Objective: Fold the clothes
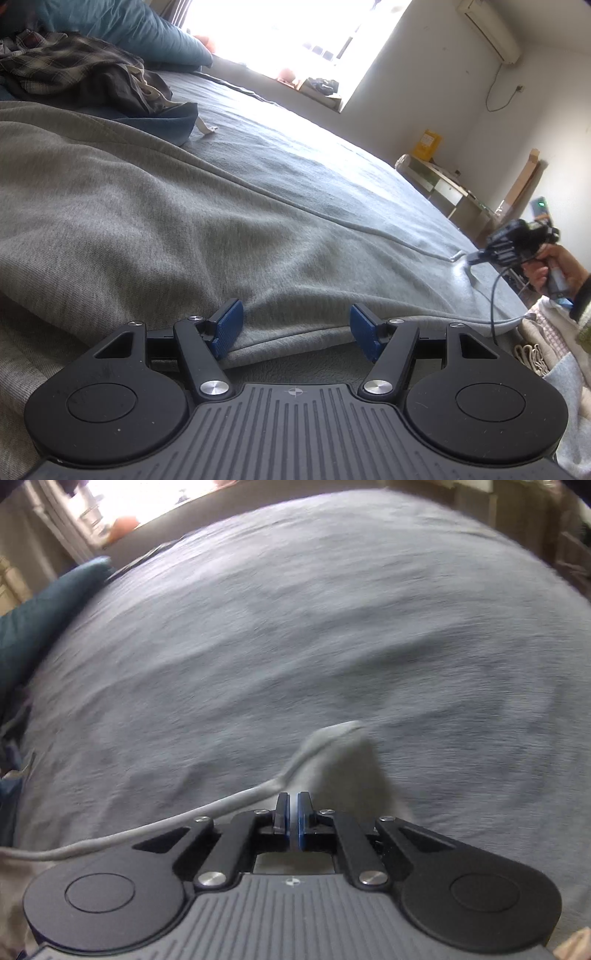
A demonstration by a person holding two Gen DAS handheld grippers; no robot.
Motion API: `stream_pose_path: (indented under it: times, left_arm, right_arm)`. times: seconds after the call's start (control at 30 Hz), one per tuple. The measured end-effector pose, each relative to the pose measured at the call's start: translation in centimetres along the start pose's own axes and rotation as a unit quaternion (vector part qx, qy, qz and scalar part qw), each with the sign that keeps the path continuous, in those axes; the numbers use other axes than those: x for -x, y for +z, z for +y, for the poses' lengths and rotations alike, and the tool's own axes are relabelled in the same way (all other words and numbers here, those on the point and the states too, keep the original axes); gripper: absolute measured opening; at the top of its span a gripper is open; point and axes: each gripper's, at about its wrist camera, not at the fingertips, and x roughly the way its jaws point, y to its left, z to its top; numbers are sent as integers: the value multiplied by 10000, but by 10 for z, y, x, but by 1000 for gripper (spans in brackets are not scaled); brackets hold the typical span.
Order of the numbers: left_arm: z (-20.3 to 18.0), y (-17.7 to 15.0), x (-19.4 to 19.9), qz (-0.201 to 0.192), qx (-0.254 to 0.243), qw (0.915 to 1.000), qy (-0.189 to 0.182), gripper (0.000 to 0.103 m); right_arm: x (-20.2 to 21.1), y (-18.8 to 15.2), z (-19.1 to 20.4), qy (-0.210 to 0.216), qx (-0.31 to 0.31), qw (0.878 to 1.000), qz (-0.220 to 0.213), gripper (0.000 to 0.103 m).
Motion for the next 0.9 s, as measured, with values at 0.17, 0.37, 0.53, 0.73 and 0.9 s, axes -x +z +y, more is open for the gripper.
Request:
stream_pose_path:
  times: [0.17,0.37,0.53,0.73,0.9]
  left_arm:
    - [1,0,0,-5,21,10000,-37,65]
    - [2,0,1,0,42,10000,-56,65]
    - [5,5,9,-35,226,9995,-201,65]
    - [22,21,50,-558,658,9951,-490,66]
    - [48,26,83,-962,762,9924,-22,67]
  right_arm:
    - [-39,23,-38,-144,-1001,9947,-165,0]
    - [9,20,-50,-867,-992,9866,-959,8]
    - [66,-14,-21,-1,-506,9953,-828,8]
    - [142,-84,92,969,1509,9818,-629,14]
    - [195,-161,210,1619,3572,9161,-828,27]
